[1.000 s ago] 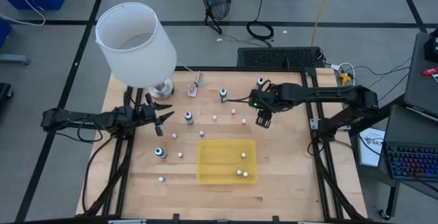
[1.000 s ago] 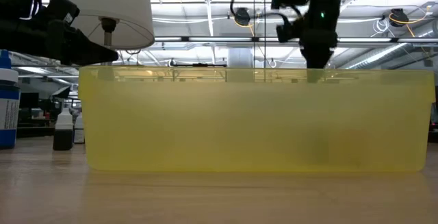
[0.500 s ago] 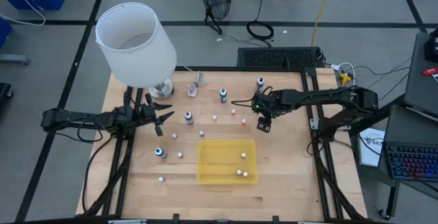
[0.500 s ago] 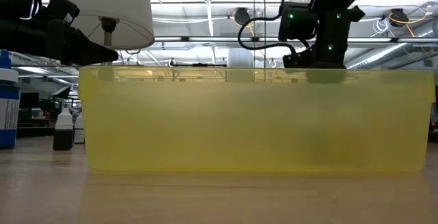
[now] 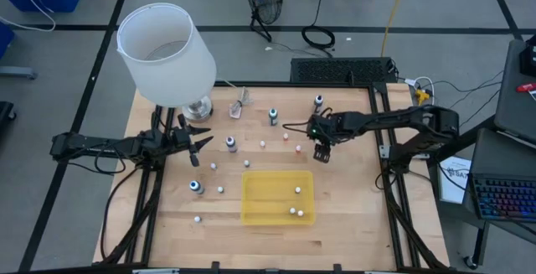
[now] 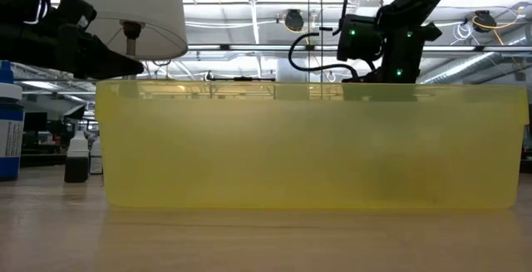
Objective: Pick & Place food coloring
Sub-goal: Put the small red food coloring bottle into the yellow container
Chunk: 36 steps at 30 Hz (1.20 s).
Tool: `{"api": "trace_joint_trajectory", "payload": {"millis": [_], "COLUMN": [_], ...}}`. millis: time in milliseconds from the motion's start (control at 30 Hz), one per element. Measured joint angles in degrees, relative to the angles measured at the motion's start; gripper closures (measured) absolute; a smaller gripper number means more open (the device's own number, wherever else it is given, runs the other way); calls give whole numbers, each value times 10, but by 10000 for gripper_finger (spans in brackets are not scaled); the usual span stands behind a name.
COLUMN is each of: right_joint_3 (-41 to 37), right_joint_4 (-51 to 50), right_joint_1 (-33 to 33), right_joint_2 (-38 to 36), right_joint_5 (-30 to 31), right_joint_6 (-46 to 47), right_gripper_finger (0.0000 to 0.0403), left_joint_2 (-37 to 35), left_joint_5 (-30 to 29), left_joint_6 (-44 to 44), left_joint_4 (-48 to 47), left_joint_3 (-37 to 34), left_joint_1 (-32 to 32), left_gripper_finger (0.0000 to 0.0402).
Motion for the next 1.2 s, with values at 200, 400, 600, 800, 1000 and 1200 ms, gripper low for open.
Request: {"api": "trace_joint_trajectory", "payload": {"millis": [200, 400, 600, 800, 1000, 1200], "right_joint_3": [0, -6, -14, -16, -16, -16], "right_joint_4": [8, 24, 34, 33, 33, 41], "right_joint_1": [-9, -9, -9, -9, -9, -9], "right_joint_2": [1, 2, 2, 2, 2, 8], "right_joint_5": [-1, -16, -15, -14, -14, -13], "right_joint_6": [-4, 0, 1, 1, 1, 1], "right_gripper_finger": [177, 177, 177, 177, 177, 177], "left_joint_2": [0, 0, 0, 0, 0, 0], "left_joint_5": [0, 0, 0, 0, 0, 0], "left_joint_6": [0, 0, 0, 0, 0, 0], "left_joint_4": [0, 0, 0, 0, 0, 0], "left_joint_3": [0, 0, 0, 0, 0, 0], "left_joint_1": [0, 0, 0, 0, 0, 0], "left_gripper_finger": [270, 270, 270, 270, 270, 270]}}
